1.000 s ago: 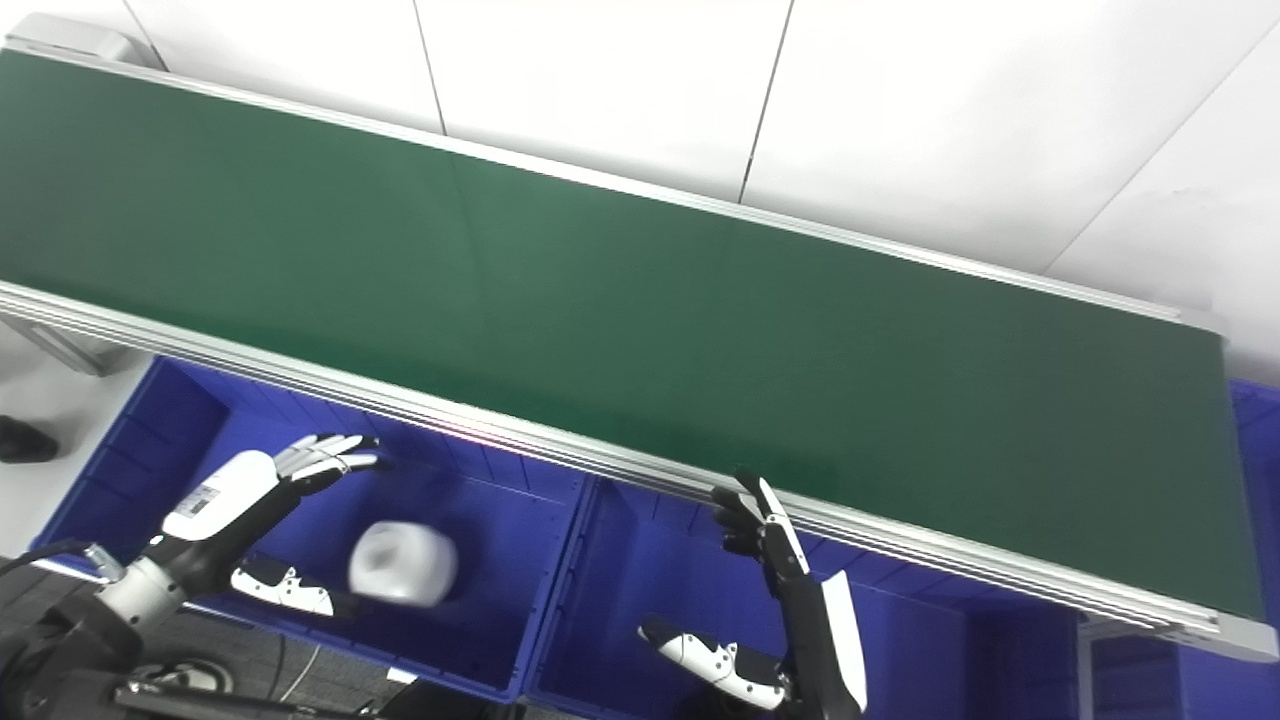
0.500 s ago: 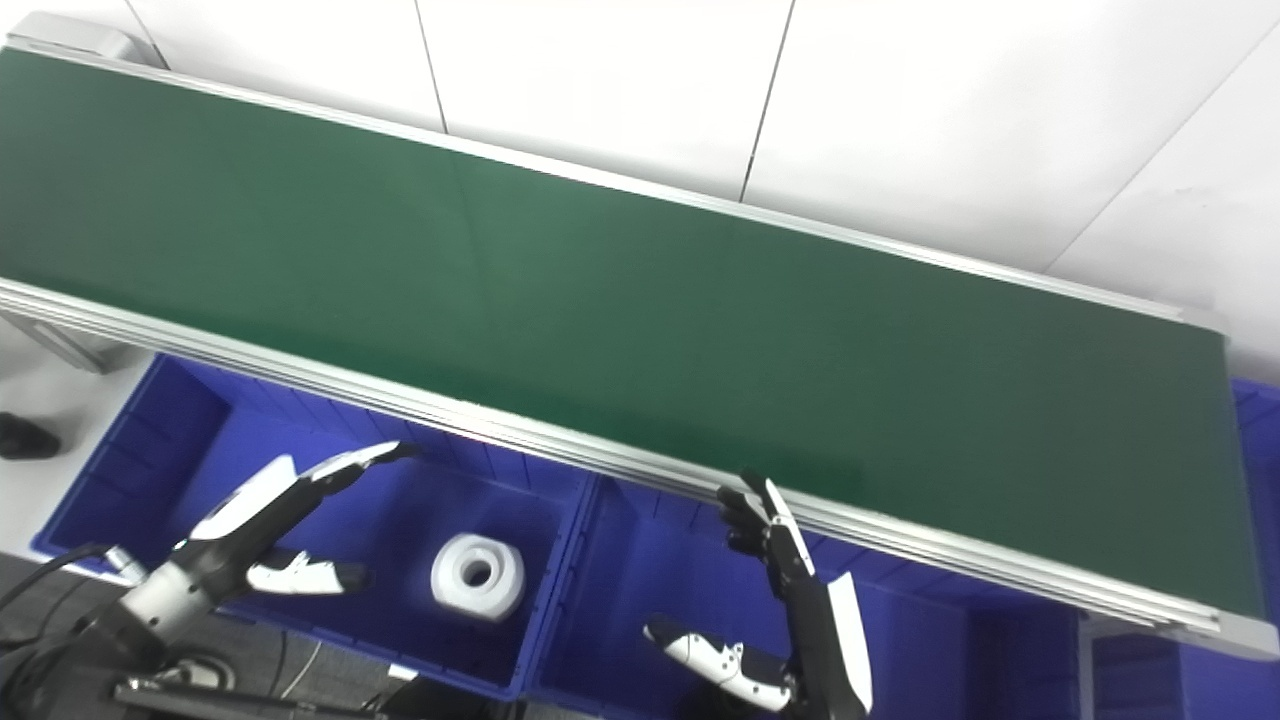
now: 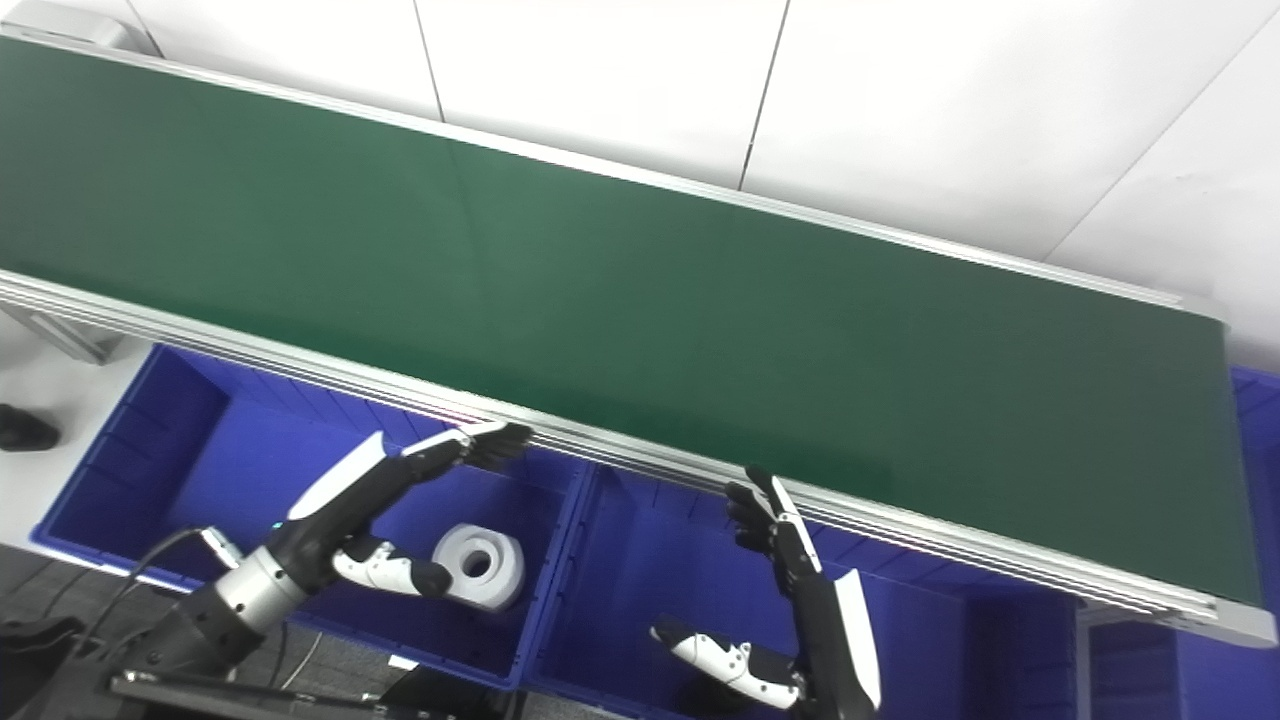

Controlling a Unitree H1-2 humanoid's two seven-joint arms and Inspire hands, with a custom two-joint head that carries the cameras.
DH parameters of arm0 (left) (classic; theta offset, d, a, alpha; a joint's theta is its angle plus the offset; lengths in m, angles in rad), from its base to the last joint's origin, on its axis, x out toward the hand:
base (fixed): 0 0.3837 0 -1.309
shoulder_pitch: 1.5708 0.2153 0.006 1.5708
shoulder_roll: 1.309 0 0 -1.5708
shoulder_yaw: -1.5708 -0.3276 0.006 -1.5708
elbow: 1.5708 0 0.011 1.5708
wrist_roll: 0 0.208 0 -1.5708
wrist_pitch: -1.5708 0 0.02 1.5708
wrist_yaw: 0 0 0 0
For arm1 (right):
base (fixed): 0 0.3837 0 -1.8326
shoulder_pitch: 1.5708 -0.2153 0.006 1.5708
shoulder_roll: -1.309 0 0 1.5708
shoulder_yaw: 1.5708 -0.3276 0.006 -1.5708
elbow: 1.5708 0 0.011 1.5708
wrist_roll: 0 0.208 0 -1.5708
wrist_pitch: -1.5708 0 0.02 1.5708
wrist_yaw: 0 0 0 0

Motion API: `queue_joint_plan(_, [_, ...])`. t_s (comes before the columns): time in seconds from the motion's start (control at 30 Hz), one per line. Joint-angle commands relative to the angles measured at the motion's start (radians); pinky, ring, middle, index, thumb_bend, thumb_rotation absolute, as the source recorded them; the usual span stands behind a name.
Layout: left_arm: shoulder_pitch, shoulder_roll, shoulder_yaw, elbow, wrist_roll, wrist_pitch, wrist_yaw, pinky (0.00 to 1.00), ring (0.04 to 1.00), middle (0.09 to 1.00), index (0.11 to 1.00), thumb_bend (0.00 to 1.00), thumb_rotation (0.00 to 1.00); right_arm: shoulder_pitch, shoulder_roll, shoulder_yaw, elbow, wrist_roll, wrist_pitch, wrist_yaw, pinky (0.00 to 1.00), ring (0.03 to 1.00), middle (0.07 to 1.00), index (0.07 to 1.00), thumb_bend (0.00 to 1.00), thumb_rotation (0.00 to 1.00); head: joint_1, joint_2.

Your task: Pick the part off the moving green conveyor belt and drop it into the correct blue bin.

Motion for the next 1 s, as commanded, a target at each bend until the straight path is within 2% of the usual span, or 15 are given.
queue_joint_plan(0.0, [-0.019,0.003,0.013,0.0,-0.014,-0.024,-0.023,0.81,0.852,0.877,0.881,0.91,0.78,0.013,0.027,0.014,-0.032,-0.019,-0.014,-0.016,0.81,0.85,0.883,0.937,0.73,0.3,-0.054,0.001])
queue_joint_plan(0.1, [-0.025,-0.002,0.034,0.024,-0.03,-0.025,-0.035,0.81,0.854,0.881,0.886,0.9,0.77,0.016,0.048,0.027,-0.021,-0.05,-0.023,-0.03,0.81,0.862,0.902,0.94,0.73,0.3,-0.135,0.001])
queue_joint_plan(0.17, [-0.033,-0.008,0.049,0.045,-0.041,-0.025,-0.032,0.79,0.839,0.874,0.884,0.89,0.76,0.016,0.064,0.035,-0.014,-0.087,-0.025,-0.045,0.81,0.873,0.92,0.936,0.74,0.31,-0.162,0.001])
queue_joint_plan(0.37, [-0.039,-0.022,0.074,0.076,-0.065,-0.025,-0.044,0.77,0.828,0.875,0.884,0.88,0.76,0.016,0.089,0.056,-0.008,-0.146,-0.01,-0.065,0.83,0.904,0.945,0.941,0.74,0.35,-0.17,0.003])
queue_joint_plan(0.5, [-0.017,-0.056,0.117,0.086,-0.116,-0.025,-0.053,0.71,0.814,0.876,0.879,0.85,0.69,0.016,0.099,0.065,-0.005,-0.173,0.002,-0.074,0.84,0.914,0.95,0.943,0.74,0.36,-0.177,-0.002])
queue_joint_plan(0.67, [0.001,-0.083,0.159,0.107,-0.107,-0.025,-0.055,0.69,0.818,0.876,0.881,0.83,0.69,0.014,0.109,0.075,0.004,-0.212,0.019,-0.077,0.83,0.92,0.959,0.956,0.75,0.4,-0.203,-0.014])
queue_joint_plan(0.77, [0.002,-0.083,0.167,0.117,-0.097,-0.025,-0.058,0.68,0.815,0.873,0.883,0.82,0.7,0.016,0.115,0.076,0.006,-0.224,0.032,-0.079,0.82,0.923,0.963,0.966,0.76,0.43,-0.2,-0.017])
queue_joint_plan(0.97, [0.011,-0.068,0.15,0.111,-0.049,-0.025,-0.02,0.7,0.822,0.877,0.884,0.82,0.69,0.017,0.117,0.079,0.002,-0.211,0.053,-0.073,0.85,0.929,0.969,0.973,0.77,0.41,-0.18,-0.021])
